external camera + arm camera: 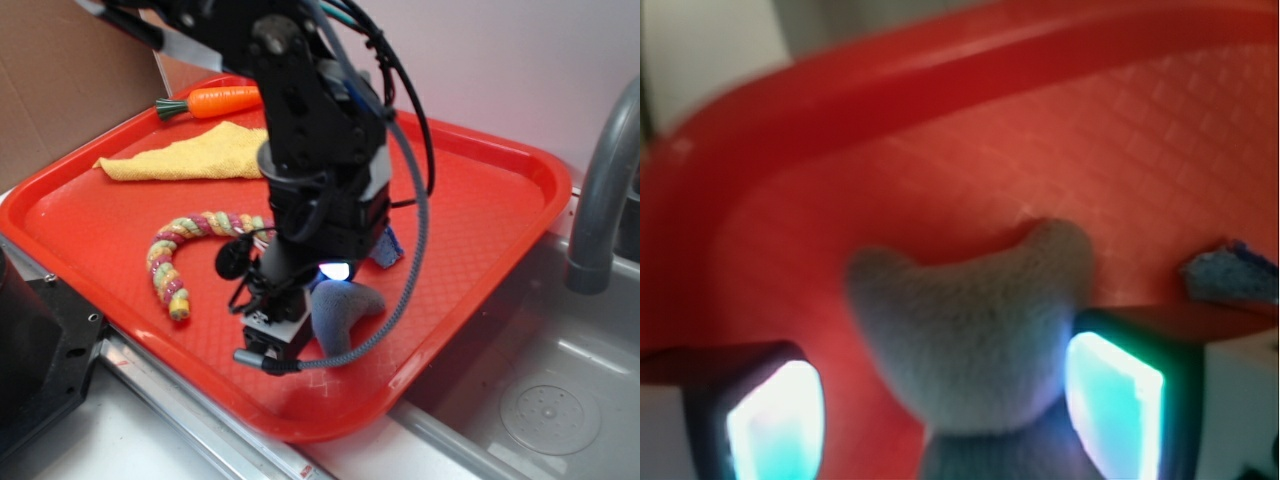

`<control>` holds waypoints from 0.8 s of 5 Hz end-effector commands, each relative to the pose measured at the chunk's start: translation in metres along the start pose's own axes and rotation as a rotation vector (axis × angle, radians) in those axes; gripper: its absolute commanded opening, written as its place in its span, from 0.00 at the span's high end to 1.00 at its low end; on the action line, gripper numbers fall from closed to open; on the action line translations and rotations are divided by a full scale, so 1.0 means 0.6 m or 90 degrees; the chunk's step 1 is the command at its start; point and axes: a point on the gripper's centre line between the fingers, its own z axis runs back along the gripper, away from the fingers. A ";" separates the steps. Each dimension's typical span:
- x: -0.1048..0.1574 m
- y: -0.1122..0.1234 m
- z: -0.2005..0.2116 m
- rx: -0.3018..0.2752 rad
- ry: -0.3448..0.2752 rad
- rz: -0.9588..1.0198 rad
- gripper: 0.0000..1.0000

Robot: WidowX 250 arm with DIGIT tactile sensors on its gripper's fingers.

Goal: Grab the gray animal.

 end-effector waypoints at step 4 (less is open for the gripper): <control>-0.035 0.031 0.039 0.050 0.023 0.167 1.00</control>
